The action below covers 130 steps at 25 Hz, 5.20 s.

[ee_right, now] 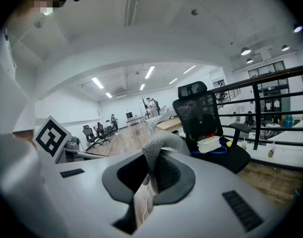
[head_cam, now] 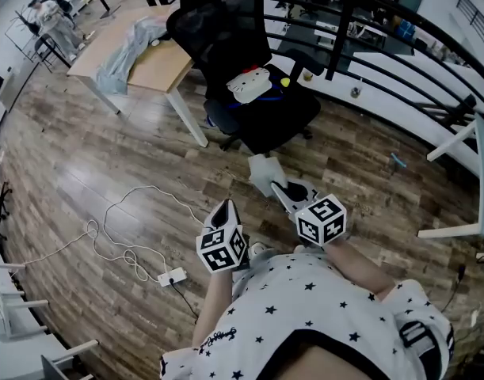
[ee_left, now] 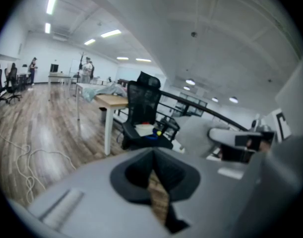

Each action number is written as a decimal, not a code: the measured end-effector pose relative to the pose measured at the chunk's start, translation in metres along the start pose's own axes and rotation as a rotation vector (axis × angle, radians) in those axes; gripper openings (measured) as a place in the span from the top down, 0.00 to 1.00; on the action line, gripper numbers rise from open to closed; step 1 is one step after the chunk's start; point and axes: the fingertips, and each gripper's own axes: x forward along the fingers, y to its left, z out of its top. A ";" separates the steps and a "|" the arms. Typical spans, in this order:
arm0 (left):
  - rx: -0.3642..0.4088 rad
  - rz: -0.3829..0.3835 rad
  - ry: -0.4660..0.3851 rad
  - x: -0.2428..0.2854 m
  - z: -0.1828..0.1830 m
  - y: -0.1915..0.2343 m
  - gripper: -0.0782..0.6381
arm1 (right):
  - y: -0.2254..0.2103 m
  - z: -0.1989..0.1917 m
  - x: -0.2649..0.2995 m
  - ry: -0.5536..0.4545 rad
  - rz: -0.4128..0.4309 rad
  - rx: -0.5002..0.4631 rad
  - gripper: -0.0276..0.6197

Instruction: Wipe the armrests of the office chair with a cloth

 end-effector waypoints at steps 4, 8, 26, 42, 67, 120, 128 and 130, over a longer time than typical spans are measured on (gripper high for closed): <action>0.003 -0.012 0.012 0.006 0.003 0.017 0.88 | 0.005 0.002 0.018 -0.005 -0.010 0.010 0.91; 0.013 -0.027 0.015 0.008 0.009 0.035 0.88 | 0.010 0.005 0.037 -0.011 -0.023 0.022 0.91; -0.048 0.027 0.025 0.014 0.018 0.108 0.88 | 0.024 0.003 0.080 0.040 -0.039 0.021 0.91; -0.067 0.070 0.041 0.078 0.059 0.146 0.88 | -0.012 0.048 0.184 0.008 0.020 0.034 0.91; -0.105 0.082 0.030 0.217 0.170 0.194 0.88 | -0.113 0.125 0.324 0.002 0.012 0.075 0.91; 0.001 -0.051 0.300 0.386 0.172 0.245 0.88 | -0.224 -0.019 0.509 0.359 -0.229 0.337 0.91; 0.011 -0.058 0.313 0.392 0.172 0.248 0.88 | -0.230 -0.038 0.525 0.420 -0.242 0.327 0.91; 0.013 -0.062 0.320 0.393 0.171 0.248 0.88 | -0.232 -0.043 0.527 0.439 -0.253 0.320 0.91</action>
